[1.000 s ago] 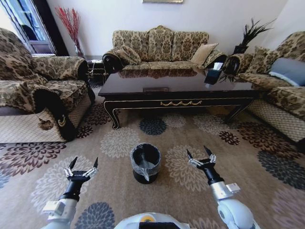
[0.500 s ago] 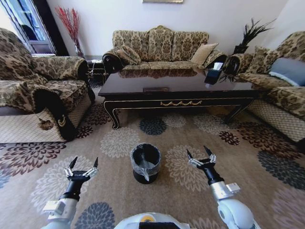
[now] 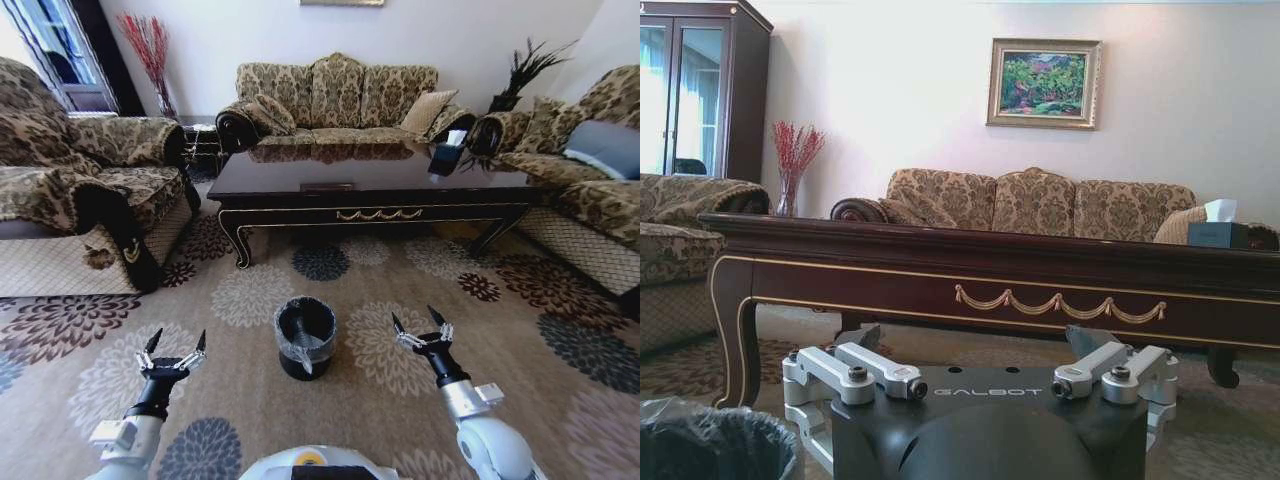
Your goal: Move to the front of the table and pick up the trash from the floor, then place it into the trash bin.
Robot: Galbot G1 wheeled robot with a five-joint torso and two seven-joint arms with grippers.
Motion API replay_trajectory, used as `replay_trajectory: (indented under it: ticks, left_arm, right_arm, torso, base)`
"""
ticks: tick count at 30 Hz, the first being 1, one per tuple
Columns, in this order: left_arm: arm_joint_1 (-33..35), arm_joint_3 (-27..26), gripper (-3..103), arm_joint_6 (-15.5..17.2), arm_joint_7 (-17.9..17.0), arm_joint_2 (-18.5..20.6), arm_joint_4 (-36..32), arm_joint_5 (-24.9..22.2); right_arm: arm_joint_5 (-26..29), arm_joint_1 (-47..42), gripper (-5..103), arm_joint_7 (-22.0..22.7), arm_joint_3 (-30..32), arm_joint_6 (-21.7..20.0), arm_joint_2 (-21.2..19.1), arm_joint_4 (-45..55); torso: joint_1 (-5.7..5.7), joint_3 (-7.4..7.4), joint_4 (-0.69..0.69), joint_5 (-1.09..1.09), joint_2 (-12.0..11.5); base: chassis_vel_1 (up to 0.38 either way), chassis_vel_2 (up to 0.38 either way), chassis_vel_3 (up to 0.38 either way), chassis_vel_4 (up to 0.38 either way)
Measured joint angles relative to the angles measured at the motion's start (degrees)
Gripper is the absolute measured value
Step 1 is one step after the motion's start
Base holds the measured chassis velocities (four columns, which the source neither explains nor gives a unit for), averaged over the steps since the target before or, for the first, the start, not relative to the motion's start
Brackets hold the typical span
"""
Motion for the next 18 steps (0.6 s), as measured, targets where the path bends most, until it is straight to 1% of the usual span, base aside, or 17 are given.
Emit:
replay_trajectory:
  ticks: [10,18]
  left_arm:
    - [0.0,0.0,100,0.0,0.0,0.0,0.0,0.0]
    - [0.0,0.0,100,0.0,0.0,0.0,0.0,0.0]
  right_arm:
    - [0.0,0.0,100,0.0,0.0,0.0,0.0,0.0]
    - [0.0,0.0,100,0.0,0.0,0.0,0.0,0.0]
  torso:
    - [0.0,-0.01,0.0,0.0,0.0]
    - [0.0,0.0,0.0,0.0,0.0]
  base:
    - [0.165,-0.162,-0.163,0.17]
    - [0.14,-0.143,-0.15,0.136]
